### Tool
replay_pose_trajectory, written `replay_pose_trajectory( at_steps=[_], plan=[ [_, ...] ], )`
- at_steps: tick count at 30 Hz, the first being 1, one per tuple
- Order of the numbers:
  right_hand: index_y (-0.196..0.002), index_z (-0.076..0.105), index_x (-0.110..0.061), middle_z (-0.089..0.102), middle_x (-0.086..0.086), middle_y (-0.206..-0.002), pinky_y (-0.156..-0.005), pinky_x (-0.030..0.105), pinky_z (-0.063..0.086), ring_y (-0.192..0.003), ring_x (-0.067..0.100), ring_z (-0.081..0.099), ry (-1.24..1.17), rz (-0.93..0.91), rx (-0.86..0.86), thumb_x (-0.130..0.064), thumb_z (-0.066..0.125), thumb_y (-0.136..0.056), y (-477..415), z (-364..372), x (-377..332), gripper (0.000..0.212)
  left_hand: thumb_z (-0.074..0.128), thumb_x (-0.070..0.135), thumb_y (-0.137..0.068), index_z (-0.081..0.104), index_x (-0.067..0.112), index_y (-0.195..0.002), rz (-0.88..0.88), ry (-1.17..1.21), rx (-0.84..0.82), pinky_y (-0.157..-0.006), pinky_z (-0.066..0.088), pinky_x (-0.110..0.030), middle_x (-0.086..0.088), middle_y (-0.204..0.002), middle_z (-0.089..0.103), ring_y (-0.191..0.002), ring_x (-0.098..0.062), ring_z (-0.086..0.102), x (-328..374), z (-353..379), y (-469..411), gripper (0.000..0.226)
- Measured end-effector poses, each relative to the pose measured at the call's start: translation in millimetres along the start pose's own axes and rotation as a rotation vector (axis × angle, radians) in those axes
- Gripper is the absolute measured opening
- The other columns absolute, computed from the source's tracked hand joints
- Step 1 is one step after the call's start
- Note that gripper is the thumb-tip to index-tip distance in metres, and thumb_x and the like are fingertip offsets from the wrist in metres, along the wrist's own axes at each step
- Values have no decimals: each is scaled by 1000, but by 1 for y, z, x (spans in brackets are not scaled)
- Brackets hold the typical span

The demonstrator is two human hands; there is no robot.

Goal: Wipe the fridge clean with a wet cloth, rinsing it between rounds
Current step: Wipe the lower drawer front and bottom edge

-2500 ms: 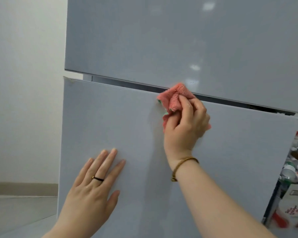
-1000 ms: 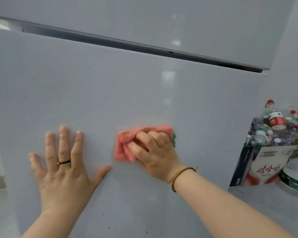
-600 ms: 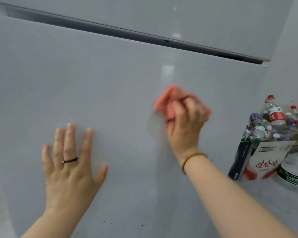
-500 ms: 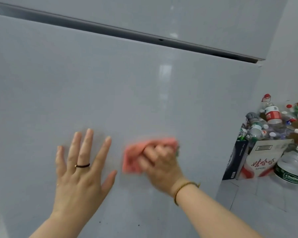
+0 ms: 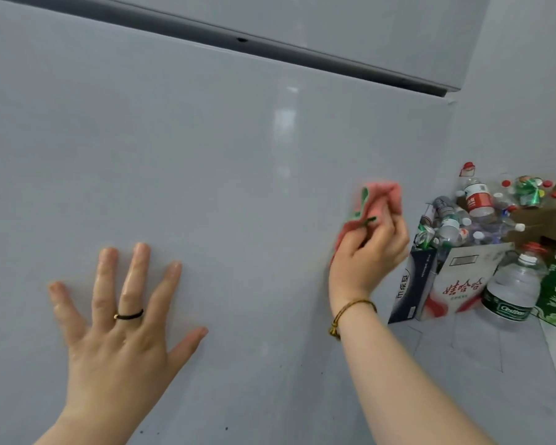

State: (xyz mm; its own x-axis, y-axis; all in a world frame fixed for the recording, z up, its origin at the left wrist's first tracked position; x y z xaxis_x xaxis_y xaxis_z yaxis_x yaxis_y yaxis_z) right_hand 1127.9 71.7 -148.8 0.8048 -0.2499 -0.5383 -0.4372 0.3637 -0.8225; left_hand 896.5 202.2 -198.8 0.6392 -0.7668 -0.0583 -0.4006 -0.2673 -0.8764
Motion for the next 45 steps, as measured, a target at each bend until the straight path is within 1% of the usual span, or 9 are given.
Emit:
replay_pose_trajectory(
  at_steps=[11, 18, 23, 28, 31, 35, 38, 42, 45],
  plan=[
    [-129, 45, -3, 37, 20, -134, -96, 23, 24, -123, 32, 34, 47, -36, -207, -9, 42, -89, -98, -2, -16, 41, 44, 51, -75, 33, 14, -129, -30, 92, 32, -63, 40, -75, -11, -143, 19, -143, -20, -6, 3, 5, 1, 66],
    [-117, 54, 7, 45, 29, -121, -89, 13, 21, -114, 41, 42, -68, 40, -147, -3, 42, -79, -45, -13, 28, 40, 30, 57, -84, 31, 15, -132, -22, 76, 25, -80, 28, -80, -12, -143, 17, -142, -16, -13, 3, 7, 1, 64],
    [-118, 47, 5, 38, 26, -123, -102, 42, 35, -112, 38, 44, -34, 666, -259, 2, 47, -88, 116, -55, 116, 31, 42, 52, -71, 32, 12, -131, -24, 59, 12, -90, 17, -79, -9, -146, 10, -140, -12, -18, 1, 8, 5, 73],
    [-99, 37, -11, 43, 18, -120, -74, 26, 37, -91, 24, 47, -13, 999, -290, 2, 43, -90, 148, -71, 148, 17, 45, 43, -75, 35, 10, -131, -21, 98, 31, -104, 10, -65, -13, -143, 16, -140, -21, -5, 0, 3, 14, 65],
    [-97, 43, -17, 44, 17, -120, -85, 37, 43, -99, 33, 53, -74, 811, -253, -3, 45, -87, 104, -56, 139, 18, 46, 40, -78, 37, 11, -131, 5, 98, 29, -114, -2, -42, -15, -141, 20, -143, -14, -4, 2, 7, 44, 62],
    [-115, 50, 4, 34, 10, -110, -79, 4, 33, -92, 11, 43, -137, 376, -212, -1, 45, -84, 61, -41, 84, 32, 45, 40, -77, 37, 10, -130, -54, 101, -52, -115, -4, -38, -15, -141, 22, -143, -11, -4, 1, 21, 71, 61],
    [-114, 47, -4, 38, 11, -114, -89, 20, 31, -100, 22, 39, -106, 27, -258, -9, 41, -77, 102, -40, 60, 38, 44, 39, -78, 38, 11, -130, -63, 94, -66, -114, -3, -38, -14, -141, 23, -143, -13, -1, 1, 24, 76, 60],
    [-113, 43, -15, 37, 7, -109, -79, 33, 47, -93, 25, 45, -51, -392, -573, -11, 46, -87, 206, -60, 89, 26, 42, 40, -78, 36, 12, -132, -75, 115, -87, -115, -5, -36, -14, -143, 21, -142, -8, -8, -1, 24, 77, 61],
    [-109, 44, -21, 38, 6, -107, -76, 34, 54, -90, 23, 44, 91, -700, -845, 1, 82, -43, 253, -75, 121, 79, 43, 36, -77, 37, 11, -131, -50, 118, -108, -115, -4, -35, -15, -142, 23, -141, -21, 1, 2, 25, 84, 60]
  ],
)
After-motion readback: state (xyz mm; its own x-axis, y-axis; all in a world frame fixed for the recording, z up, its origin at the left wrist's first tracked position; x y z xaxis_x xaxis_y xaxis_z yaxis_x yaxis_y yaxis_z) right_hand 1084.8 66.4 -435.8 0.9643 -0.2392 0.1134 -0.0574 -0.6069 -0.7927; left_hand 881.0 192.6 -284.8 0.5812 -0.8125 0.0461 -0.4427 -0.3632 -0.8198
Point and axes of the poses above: each hand's wrist, its own y-axis away from the middle knuckle, its own z-axis out of the palm, x = y × z, the point moved 5 cm from there along -y, towards the middle knuckle
